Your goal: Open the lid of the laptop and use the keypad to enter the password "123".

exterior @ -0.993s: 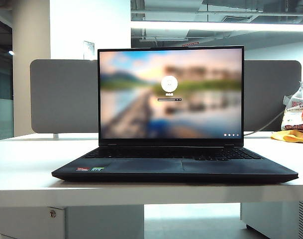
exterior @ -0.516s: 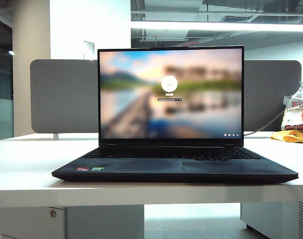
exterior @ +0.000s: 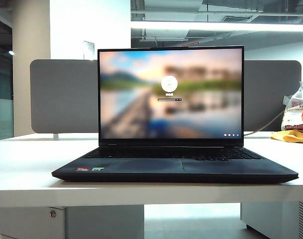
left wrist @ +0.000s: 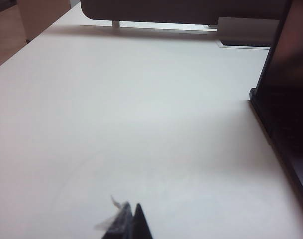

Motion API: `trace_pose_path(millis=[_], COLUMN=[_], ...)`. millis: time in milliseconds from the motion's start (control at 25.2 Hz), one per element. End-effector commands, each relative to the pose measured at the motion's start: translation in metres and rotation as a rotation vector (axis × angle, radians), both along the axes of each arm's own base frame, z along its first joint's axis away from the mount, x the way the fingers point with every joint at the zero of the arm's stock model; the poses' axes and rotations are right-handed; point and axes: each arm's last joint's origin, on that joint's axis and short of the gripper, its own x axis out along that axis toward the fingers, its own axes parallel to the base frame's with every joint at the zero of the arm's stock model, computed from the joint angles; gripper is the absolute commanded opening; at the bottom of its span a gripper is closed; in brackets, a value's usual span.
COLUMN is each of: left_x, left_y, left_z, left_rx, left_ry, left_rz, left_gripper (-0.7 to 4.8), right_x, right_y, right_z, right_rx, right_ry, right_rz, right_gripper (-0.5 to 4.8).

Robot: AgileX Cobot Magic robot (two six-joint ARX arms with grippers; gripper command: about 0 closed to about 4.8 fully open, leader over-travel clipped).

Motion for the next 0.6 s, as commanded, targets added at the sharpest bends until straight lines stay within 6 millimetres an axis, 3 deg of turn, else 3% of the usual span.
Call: trace_pose_path(millis=[40, 238, 596], left_x=[0.0, 0.0, 0.0], left_y=[0.0, 0.0, 0.0], left_z=[-0.002, -0.002, -0.002], left_rx=[-0.004, -0.004, -0.004], left_ry=[0.017, 0.017, 0.017], left_rz=[-0.004, -0.004, -0.004], left_gripper=[-0.02, -0.02, -0.02], right_x=[-0.01, -0.023, -0.023], right_y=[-0.008, -0.009, -0.008], right_z=[-0.012, -0.039, -0.06], right_rx=[0.052, 0.059, 0.05], right_ry=[-0.157, -0.246, -0.212], right_rz=[-0.071, -0.05, -0.033], right_gripper=[-0.05, -0.05, -0.05])
